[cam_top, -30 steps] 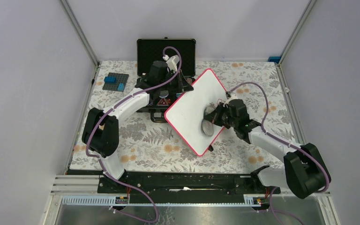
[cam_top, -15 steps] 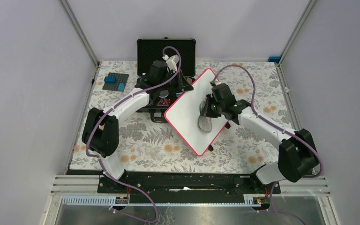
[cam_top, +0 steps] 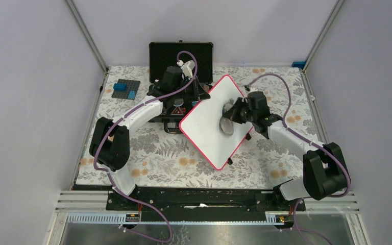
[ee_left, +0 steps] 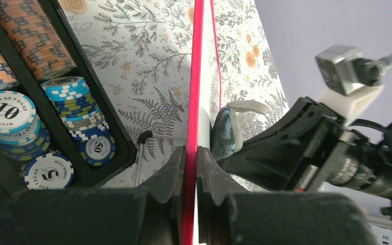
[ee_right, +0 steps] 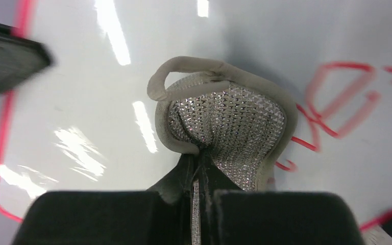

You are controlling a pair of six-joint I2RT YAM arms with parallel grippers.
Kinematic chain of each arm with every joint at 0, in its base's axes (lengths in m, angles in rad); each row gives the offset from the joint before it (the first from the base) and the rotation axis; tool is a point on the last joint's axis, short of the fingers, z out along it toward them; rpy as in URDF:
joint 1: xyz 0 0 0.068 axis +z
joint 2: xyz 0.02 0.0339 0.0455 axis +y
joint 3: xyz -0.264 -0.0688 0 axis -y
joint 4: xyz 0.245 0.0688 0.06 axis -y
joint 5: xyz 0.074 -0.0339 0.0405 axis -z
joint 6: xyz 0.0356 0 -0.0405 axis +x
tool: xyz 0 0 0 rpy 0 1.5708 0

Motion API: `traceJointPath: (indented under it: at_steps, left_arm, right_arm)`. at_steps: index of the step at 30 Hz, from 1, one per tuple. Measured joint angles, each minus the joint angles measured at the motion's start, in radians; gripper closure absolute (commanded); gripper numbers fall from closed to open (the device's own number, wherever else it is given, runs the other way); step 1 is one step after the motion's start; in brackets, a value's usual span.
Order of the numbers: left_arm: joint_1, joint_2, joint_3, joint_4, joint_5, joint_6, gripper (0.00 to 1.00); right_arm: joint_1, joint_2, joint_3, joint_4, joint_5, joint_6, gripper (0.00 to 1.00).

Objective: Erase the whiteboard

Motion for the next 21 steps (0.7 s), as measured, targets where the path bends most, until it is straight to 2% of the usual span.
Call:
traceJointPath:
  at_steps: [6,11,15,21]
  left_arm:
    - [0.000,0.000,0.000,0.008,0.012,-0.001,1.00]
    - [0.000,0.000,0.000,0.012,0.019,-0.002,1.00]
    - [0.000,0.000,0.000,0.014,0.018,-0.002,1.00]
    - [0.001,0.000,0.000,0.015,0.011,-0.002,1.00]
  right_arm:
    - [-0.101,-0.113,-0.262,0.057,0.009,0.008,1.00]
    - [-0.111,-0.132,-0.302,0.055,0.005,0.018,1.00]
    - [-0.113,-0.078,-0.209,-0.049,-0.018,0.023,1.00]
    - [-0.039,0.060,0.117,-0.268,-0.016,0.016,1.00]
